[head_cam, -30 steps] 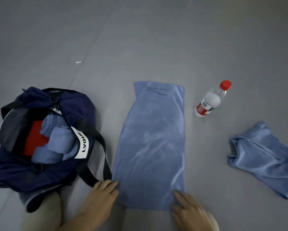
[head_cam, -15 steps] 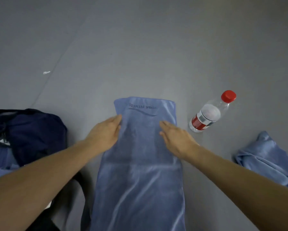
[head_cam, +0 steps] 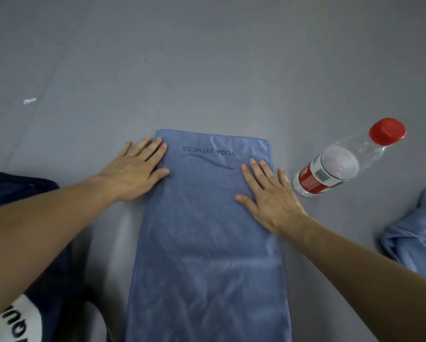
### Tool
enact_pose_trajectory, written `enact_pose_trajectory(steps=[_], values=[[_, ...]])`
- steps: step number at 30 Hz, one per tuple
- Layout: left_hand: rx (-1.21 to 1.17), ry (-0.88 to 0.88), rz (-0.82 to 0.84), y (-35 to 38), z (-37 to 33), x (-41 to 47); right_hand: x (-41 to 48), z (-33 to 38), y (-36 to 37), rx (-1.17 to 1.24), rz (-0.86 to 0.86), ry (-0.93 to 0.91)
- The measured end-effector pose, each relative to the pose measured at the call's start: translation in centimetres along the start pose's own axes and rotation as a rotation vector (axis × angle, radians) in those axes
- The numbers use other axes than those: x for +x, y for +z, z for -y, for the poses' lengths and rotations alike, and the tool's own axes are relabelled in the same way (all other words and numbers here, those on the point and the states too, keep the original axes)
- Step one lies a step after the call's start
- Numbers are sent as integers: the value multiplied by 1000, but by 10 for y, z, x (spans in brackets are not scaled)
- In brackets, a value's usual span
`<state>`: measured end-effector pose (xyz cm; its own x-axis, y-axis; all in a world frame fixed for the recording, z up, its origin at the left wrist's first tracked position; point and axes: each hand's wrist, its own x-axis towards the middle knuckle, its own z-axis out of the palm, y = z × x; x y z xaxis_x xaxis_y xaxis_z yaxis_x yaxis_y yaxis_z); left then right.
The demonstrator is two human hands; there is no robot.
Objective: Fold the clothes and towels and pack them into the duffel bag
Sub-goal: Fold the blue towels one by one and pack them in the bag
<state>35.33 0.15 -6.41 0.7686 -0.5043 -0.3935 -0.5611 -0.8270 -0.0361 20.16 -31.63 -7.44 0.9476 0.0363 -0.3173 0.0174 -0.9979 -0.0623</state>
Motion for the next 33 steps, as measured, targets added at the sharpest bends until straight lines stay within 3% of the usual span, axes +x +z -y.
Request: enact_pose_trajectory(steps=[5, 11, 20, 25, 29, 33], values=[[-105, 18, -211, -17, -11, 29, 27, -2, -16, 152, -107, 63], [-265, -74, -262, -37, -20, 60, 57, -20, -34, 158, -35, 82], [-422, -219, -259, -42, -6, 73, 86, -28, -50, 254, -285, 162], [-419, -312, -178, -46, -4, 77, 99, -31, -53, 335, -238, 223], [-509, -300, -288, -49, -3, 60, 105, -30, -61, 325, -163, 273], [-654, -269, -408, -54, 4, 34, 86, -19, -67, 333, -293, 231]])
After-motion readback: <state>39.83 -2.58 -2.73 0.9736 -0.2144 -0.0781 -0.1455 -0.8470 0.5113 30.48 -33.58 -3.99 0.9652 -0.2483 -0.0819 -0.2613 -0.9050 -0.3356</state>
